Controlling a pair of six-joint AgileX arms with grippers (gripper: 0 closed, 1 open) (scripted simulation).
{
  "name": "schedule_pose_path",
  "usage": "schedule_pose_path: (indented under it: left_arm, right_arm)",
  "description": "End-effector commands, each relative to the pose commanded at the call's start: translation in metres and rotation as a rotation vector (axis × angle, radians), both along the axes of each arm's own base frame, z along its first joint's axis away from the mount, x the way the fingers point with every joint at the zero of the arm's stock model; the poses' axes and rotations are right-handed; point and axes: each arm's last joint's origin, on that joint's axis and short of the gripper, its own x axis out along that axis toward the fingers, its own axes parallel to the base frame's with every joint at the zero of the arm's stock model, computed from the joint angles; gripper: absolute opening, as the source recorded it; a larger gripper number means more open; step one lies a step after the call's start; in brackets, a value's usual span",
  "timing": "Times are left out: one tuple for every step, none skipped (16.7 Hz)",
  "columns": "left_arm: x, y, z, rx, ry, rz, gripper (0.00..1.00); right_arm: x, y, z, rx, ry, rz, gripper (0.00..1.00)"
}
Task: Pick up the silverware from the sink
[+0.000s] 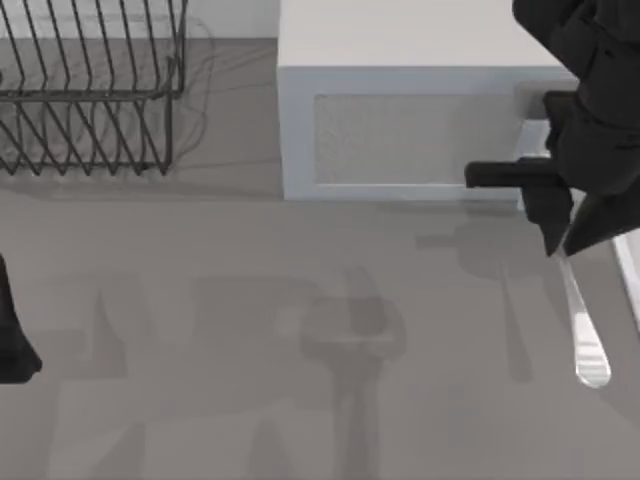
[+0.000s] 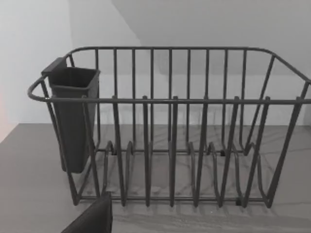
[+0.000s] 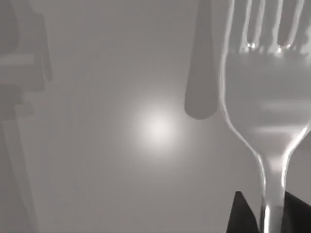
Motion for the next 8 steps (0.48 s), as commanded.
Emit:
schedule_pose_path:
  left_arm:
    - [0.0,0.0,0.0,0.0,0.0,0.0,1.0]
    - [0.0,0.0,0.0,0.0,0.0,0.0,1.0]
    - [0.0,0.0,0.0,0.0,0.0,0.0,1.0]
    - [0.0,0.0,0.0,0.0,0.0,0.0,1.0]
    - [0.0,0.0,0.0,0.0,0.0,0.0,1.0]
    - [0.0,0.0,0.0,0.0,0.0,0.0,1.0]
    - [0.0,0.0,0.0,0.0,0.0,0.0,1.0]
    - [0.0,0.0,0.0,0.0,0.0,0.0,1.0]
  right_arm:
    - [0.001,0.0,-0.009,0.006,0.031,-0.014,0.0]
    - [0.002,-0.001,-0.021,0.012,0.064,-0.032,0.0]
    - [0.001,-0.003,-0.032,0.022,0.089,-0.048,0.0]
    - [0.0,-0.006,-0.043,0.032,0.102,-0.059,0.0]
    - [-0.001,-0.007,-0.054,0.04,0.104,-0.065,0.0]
    - [-0.002,-0.008,-0.068,0.041,0.101,-0.064,0.0]
    - [-0.003,-0.006,-0.082,0.034,0.092,-0.056,0.0]
    - [-0.003,-0.004,-0.095,0.024,0.077,-0.044,0.0]
